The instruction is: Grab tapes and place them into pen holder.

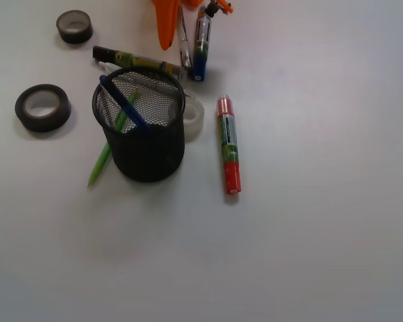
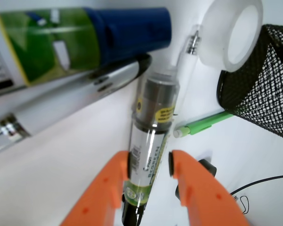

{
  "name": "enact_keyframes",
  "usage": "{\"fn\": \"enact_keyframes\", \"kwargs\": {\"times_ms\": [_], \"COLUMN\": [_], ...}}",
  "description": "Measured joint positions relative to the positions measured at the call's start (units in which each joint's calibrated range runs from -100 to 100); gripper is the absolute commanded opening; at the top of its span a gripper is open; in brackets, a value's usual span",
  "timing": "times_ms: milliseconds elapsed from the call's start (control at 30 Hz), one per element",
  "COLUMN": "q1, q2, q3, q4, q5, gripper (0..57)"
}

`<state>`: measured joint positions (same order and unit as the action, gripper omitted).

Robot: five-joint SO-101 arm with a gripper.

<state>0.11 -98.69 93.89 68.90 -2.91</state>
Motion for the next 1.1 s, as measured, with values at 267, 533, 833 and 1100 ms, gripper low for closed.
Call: {"fn": "enact_keyframes", "kwargs": {"times_ms": [267,533,833,1100], "q1": [6.1,7.1,21.1,29.0], "q2": [0.0,0.0,0.0,14.0], "q3": [0.0,-0.6,-10.2,-24.0], "q4": [-26.7,-30.2,-22.5,-7.3], "q5": [3.9,2.6,-8.8,-16.0], "gripper": [25.1,25.5,25.7,25.7]}}
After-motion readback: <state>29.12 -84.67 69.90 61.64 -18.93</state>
